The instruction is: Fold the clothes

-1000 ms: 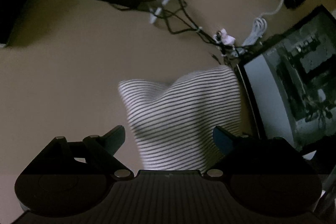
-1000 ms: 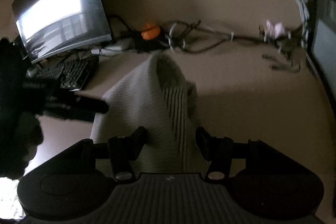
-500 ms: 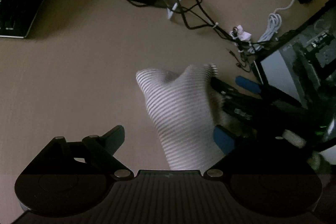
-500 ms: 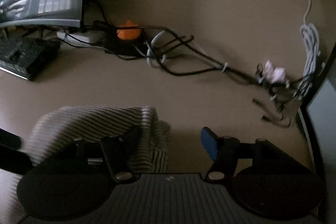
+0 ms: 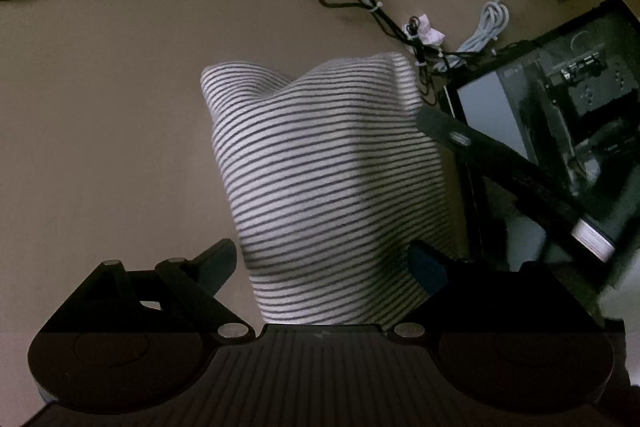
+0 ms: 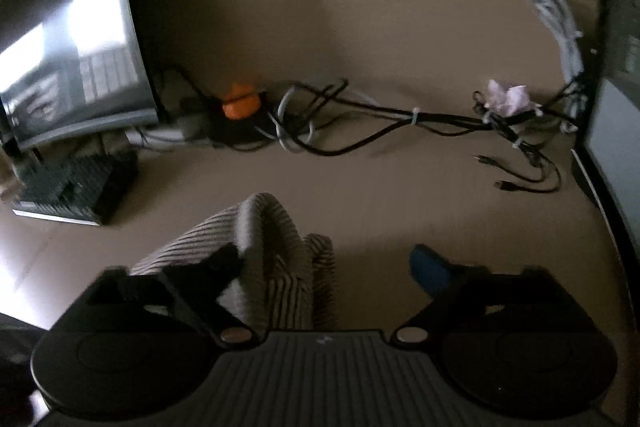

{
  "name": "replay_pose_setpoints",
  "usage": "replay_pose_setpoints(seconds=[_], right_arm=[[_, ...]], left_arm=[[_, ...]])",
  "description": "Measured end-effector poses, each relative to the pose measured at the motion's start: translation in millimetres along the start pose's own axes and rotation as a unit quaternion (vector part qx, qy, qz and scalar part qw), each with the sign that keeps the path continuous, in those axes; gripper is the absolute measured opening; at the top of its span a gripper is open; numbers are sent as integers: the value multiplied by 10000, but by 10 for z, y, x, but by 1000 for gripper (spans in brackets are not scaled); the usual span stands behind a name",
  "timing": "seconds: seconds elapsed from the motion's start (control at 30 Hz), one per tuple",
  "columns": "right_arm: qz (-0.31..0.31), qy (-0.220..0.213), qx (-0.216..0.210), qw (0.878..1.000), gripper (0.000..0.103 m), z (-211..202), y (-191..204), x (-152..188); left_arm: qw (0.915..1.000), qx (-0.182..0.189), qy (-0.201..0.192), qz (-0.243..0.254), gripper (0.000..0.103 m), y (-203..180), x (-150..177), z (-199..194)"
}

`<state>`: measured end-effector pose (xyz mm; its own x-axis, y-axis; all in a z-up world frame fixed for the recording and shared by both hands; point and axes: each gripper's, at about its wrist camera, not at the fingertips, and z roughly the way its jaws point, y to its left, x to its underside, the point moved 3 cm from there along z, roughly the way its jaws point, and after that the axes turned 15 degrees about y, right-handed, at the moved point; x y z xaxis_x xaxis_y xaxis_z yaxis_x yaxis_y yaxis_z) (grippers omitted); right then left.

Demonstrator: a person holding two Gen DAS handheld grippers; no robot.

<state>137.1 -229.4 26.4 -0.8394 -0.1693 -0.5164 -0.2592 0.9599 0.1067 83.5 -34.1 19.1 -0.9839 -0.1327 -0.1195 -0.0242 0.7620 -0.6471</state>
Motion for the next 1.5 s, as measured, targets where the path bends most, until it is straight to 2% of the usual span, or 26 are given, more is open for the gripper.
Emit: replay_pose_setpoints(seconds=[0.27, 0.33, 0.63, 0.73, 0.9, 0.93, 1.1, 1.2, 1.3, 1.4, 1.5], right_arm=[[382, 286, -99, 9988, 103, -138, -134, 250], [458, 329, -11, 9984, 103, -122, -108, 270], [1198, 180, 238, 9923, 103, -85, 63, 374], [1630, 290, -79, 9862, 103, -74, 9, 426], [2303, 816, -1283, 9612, 103, 7, -77, 557], [2214, 816, -1375, 9620, 103, 3, -35, 574], [1691, 708, -1099, 9769, 103, -118, 123, 575], [1246, 361, -902, 9874, 103, -346, 199, 496], [820, -9, -939, 9922, 103, -559, 314, 395], [689, 95, -546, 9961, 103, -494, 373, 288], [587, 551, 149, 9966, 103, -217, 377, 266]], left_arm=[[9997, -194, 89, 88, 96, -4, 11, 46], [9996, -243, 73, 97, 97, 8, 20, 24], [9991, -425, -55, 69, 97, 106, 60, -147], [9990, -437, -38, 96, 97, 107, 77, -135], [9984, -519, -71, 194, 97, 105, 79, -163], [9981, -581, -88, 207, 97, 115, 84, -178], [9973, -697, -128, 202, 98, 198, 141, -255], [9975, -664, -143, 209, 98, 211, 191, -278], [9973, -685, -146, 213, 98, 201, 223, -276], [9972, -702, -135, 215, 98, 196, 240, -270], [9971, -718, -124, 216, 98, 192, 257, -264]])
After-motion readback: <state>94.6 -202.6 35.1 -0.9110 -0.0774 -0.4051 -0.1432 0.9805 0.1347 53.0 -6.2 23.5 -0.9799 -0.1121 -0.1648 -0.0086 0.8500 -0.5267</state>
